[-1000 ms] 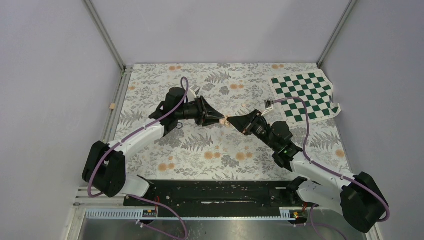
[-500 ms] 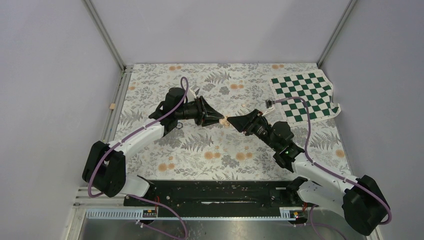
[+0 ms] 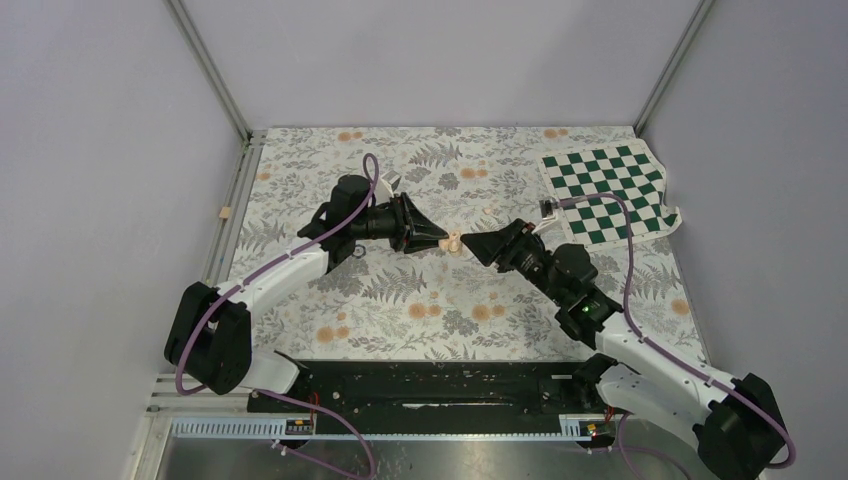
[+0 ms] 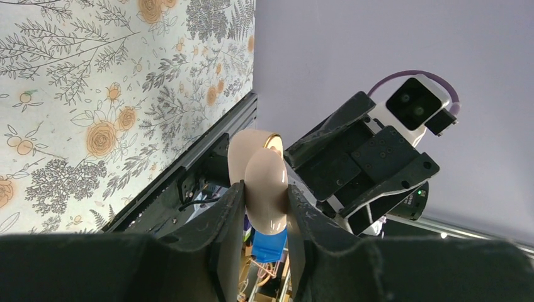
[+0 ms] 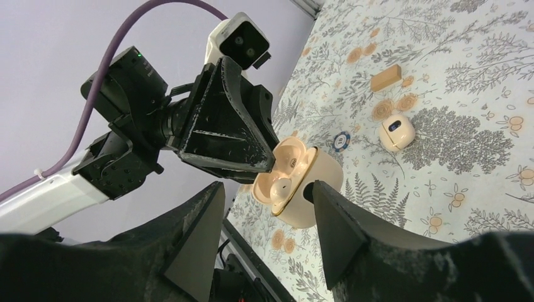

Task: Insert the wireless bluetooth earbuds into the charging case
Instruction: Place the earbud in the charging case.

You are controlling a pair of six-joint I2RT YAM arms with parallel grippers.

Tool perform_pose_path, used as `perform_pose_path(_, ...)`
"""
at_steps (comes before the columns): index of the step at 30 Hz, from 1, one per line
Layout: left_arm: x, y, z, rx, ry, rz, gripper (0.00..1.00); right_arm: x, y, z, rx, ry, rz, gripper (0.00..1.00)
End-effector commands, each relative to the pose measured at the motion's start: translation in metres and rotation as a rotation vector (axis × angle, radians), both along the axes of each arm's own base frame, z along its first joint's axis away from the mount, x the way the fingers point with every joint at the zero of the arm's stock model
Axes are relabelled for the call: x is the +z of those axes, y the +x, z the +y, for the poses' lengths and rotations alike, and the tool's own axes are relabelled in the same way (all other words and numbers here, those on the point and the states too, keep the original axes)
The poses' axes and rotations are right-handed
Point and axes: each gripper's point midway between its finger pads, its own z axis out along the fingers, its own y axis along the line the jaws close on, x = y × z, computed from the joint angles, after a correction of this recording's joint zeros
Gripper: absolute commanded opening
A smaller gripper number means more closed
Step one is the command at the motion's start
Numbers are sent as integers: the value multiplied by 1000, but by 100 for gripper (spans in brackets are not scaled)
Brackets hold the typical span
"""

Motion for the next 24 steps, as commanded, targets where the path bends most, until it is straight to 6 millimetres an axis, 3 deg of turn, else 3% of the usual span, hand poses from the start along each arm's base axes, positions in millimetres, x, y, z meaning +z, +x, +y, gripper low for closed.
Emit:
perform_pose_path(1, 21, -3, 0, -50, -22, -113, 16, 27, 2, -10, -54, -15, -77, 62)
perform_pose_path(4, 7, -7, 9, -70, 73, -143, 17, 14, 13, -37, -190, -167, -21, 62)
perform_pose_path(6, -5, -11, 19, -90, 170, -182, 17, -23, 18, -64, -293, -381, 95, 61)
perform_pose_path(8, -16, -17, 27, -135, 247, -214, 17, -44, 22, -89, -362, -571, 181, 59)
perform_pose_path(10, -24, -27, 33, -193, 281, -230, 18, -54, 31, -98, -360, -686, 240, 57)
perform_pose_path(13, -37, -39, 39, -244, 311, -236, 18, -78, 51, -101, -334, -741, 384, 53)
perform_pose_path(16, -46, -41, 48, -236, 368, -253, 19, -94, 78, -92, -305, -718, 496, 46)
perform_pose_path(17, -47, -41, 49, -230, 379, -256, 18, -106, 86, -89, -294, -753, 536, 46)
perform_pose_path(24, -44, -37, 50, -204, 380, -274, 19, -141, 134, -78, -240, -954, 609, 47)
